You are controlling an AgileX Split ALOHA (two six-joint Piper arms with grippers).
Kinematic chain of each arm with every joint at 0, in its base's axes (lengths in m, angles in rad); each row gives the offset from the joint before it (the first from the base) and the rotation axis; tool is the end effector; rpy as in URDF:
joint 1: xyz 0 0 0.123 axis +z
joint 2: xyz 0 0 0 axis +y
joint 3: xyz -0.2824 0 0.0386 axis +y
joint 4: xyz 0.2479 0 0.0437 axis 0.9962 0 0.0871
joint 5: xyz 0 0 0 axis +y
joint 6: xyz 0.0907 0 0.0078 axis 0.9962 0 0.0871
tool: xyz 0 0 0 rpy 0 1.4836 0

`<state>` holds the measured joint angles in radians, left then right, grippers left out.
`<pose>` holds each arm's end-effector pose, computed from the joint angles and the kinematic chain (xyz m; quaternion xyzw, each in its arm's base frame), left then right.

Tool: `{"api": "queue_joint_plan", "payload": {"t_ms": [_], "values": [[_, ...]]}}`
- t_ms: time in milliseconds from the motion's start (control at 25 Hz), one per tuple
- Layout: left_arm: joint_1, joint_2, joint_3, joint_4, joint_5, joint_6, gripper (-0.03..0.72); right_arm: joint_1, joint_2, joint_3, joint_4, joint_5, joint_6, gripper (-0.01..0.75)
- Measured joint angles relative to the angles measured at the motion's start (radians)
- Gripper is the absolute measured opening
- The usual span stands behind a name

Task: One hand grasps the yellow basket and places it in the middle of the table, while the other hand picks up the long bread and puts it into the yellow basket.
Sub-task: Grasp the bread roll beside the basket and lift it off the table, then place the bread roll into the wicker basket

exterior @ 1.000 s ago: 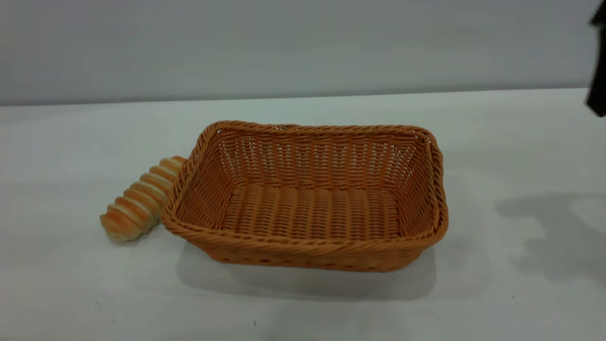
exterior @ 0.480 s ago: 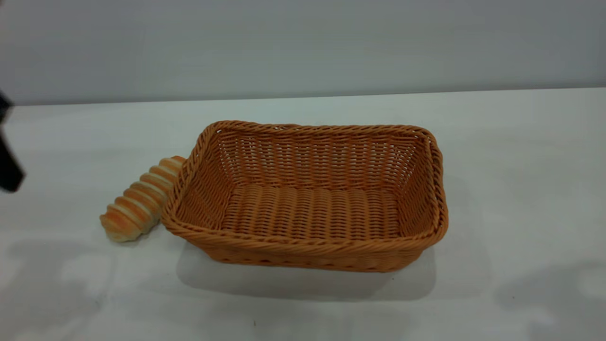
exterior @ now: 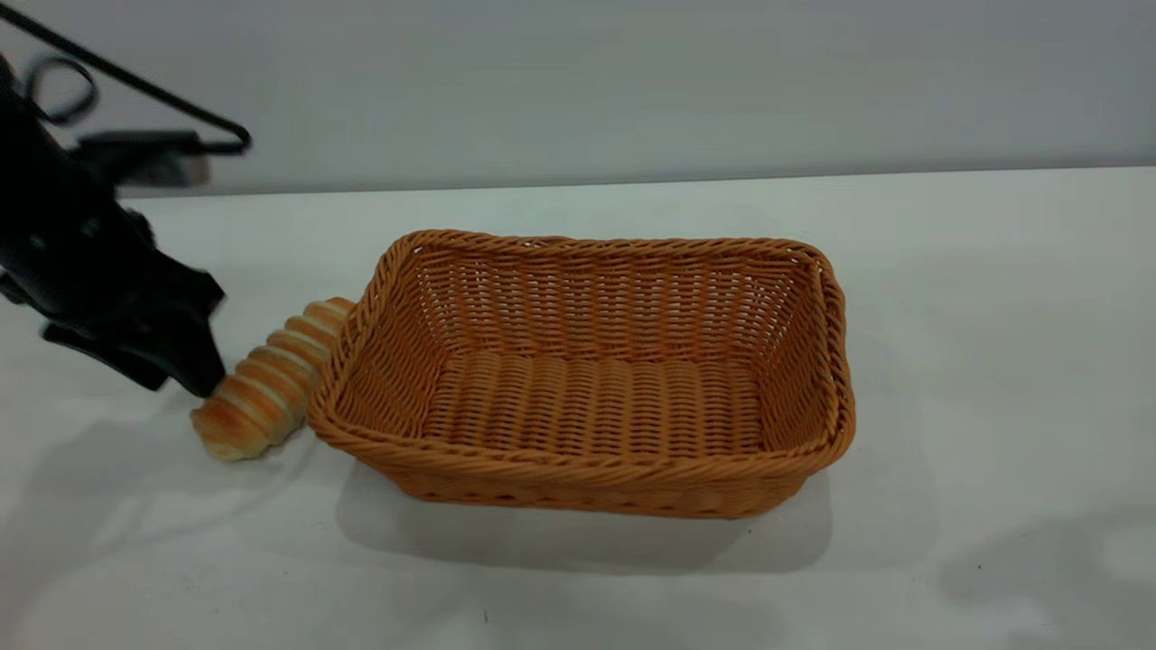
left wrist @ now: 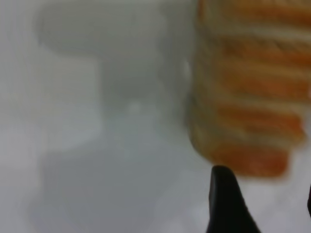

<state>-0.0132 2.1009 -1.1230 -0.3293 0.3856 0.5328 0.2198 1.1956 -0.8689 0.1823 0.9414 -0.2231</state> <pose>0.3784 -0.0161 0.0800 0.1271 0.9777 -0.0433 0.1613 0.2079 0.0601 0.2787 -0.1772 0.9615 0.0822 0.1930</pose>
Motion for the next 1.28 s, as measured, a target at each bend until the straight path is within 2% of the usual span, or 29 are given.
{"api": "queue_joint_plan", "payload": {"t_ms": [200, 400, 480, 560, 680, 720, 840, 1080, 1160, 1280], "values": [[-0.013, 0.091, -0.011, -0.007, -0.139, 0.015, 0.447, 0.000, 0.000, 0.000, -0.001, 0.004, 0.007, 0.535], [-0.074, 0.122, -0.014, 0.004, -0.177, 0.038, 0.434, 0.001, 0.000, 0.000, -0.001, 0.004, 0.014, 0.535], [-0.094, 0.123, -0.017, 0.004, -0.183, 0.044, 0.402, 0.001, 0.000, 0.000, 0.001, 0.004, 0.019, 0.535], [-0.107, 0.125, -0.019, 0.004, -0.178, 0.046, 0.327, 0.001, 0.000, 0.000, 0.001, 0.004, 0.020, 0.535], [-0.106, 0.125, -0.021, 0.004, -0.155, 0.046, 0.116, 0.001, 0.000, 0.000, 0.001, 0.004, 0.023, 0.535], [-0.102, 0.122, -0.022, 0.003, -0.147, 0.040, 0.070, 0.001, 0.000, 0.000, 0.001, 0.004, 0.023, 0.535], [-0.068, 0.091, -0.020, -0.004, -0.082, -0.034, 0.059, 0.001, 0.000, 0.000, 0.001, 0.004, 0.023, 0.535], [0.063, -0.125, -0.012, 0.000, 0.013, -0.147, 0.059, 0.001, 0.000, 0.000, 0.001, 0.007, 0.023, 0.535], [0.059, -0.215, -0.012, -0.009, 0.055, -0.138, 0.059, 0.001, 0.000, 0.000, 0.001, 0.007, 0.023, 0.535], [-0.005, -0.312, -0.012, -0.092, 0.125, -0.036, 0.059, 0.001, 0.000, 0.000, 0.001, 0.008, 0.023, 0.535]]}}
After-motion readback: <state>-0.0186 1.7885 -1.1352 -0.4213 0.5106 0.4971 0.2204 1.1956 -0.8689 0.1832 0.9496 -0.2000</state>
